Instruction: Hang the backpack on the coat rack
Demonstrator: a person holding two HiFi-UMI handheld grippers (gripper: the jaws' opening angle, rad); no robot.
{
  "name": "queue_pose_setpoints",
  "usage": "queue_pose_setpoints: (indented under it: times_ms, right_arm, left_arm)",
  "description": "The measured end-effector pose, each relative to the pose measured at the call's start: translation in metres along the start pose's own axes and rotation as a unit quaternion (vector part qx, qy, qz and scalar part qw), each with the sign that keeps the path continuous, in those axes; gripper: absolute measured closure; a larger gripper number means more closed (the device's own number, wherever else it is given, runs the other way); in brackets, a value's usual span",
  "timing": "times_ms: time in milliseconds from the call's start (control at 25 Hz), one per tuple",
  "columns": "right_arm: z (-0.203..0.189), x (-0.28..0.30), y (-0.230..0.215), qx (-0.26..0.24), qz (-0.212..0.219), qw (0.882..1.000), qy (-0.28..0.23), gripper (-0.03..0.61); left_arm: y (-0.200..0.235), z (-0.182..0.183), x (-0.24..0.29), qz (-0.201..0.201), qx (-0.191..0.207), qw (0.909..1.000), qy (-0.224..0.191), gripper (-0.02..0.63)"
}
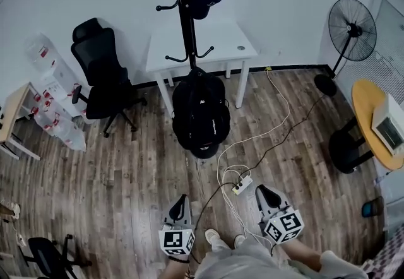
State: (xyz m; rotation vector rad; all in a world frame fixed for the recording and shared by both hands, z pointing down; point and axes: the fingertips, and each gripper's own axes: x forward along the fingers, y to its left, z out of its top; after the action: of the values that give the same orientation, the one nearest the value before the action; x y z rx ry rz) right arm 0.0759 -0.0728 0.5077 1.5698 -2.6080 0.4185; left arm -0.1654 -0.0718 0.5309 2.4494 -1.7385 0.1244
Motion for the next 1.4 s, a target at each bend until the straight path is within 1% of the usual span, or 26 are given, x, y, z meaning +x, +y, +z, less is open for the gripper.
queue_pose_setpoints:
  times_ms: [120, 280, 400, 480, 560, 800, 920, 1040, 1160, 1400]
  right_arm:
    - [0.000, -0.020, 0.004, -0.011, 0.006, 1.000, 0.008, 0.540]
    - [-0.008, -0.043, 0.003, -0.012, 0.016, 1.000, 0.012, 0.540]
    - [-0.009, -0.056, 0.005, -0.010, 0.034, 0.999, 0.011, 0.540]
    - [-0.004, -0.068, 0.006, -0.012, 0.045, 0.999, 0.005, 0.540]
    - [-0.001, -0.083, 0.005, -0.011, 0.055, 0.998, -0.002, 0.539]
    - [-0.014, -0.126, 0.000, -0.011, 0.101, 0.995, 0.004, 0.540]
    - [-0.025, -0.145, -0.003, -0.005, 0.110, 0.994, 0.014, 0.540]
    - [-0.036, -0.163, -0.006, -0.002, 0.118, 0.993, 0.018, 0.541]
    - [-0.038, -0.176, -0.004, -0.003, 0.122, 0.992, 0.018, 0.542]
    - [-0.020, -0.189, -0.003, -0.011, 0.113, 0.993, 0.005, 0.543]
  left_arm:
    - [-0.007, 0.011, -0.010, 0.000, 0.004, 1.0000, -0.006, 0.606]
    - [-0.025, 0.028, -0.029, 0.005, 0.004, 0.9996, -0.027, 0.606]
    - [-0.039, 0.036, -0.047, 0.025, -0.002, 0.9990, -0.037, 0.606]
    - [-0.051, 0.040, -0.061, 0.044, 0.003, 0.9982, -0.042, 0.606]
    - [-0.069, 0.041, -0.075, 0.054, 0.008, 0.9976, -0.042, 0.606]
    - [-0.135, 0.034, -0.099, 0.034, -0.019, 0.9983, -0.044, 0.606]
    - [-0.162, 0.028, -0.110, 0.030, -0.035, 0.9981, -0.041, 0.606]
    - [-0.183, 0.024, -0.121, 0.029, -0.037, 0.9982, -0.038, 0.606]
    - [-0.196, 0.021, -0.129, 0.022, -0.031, 0.9987, -0.033, 0.606]
    - [-0.206, 0.033, -0.141, 0.007, -0.021, 0.9989, -0.041, 0.606]
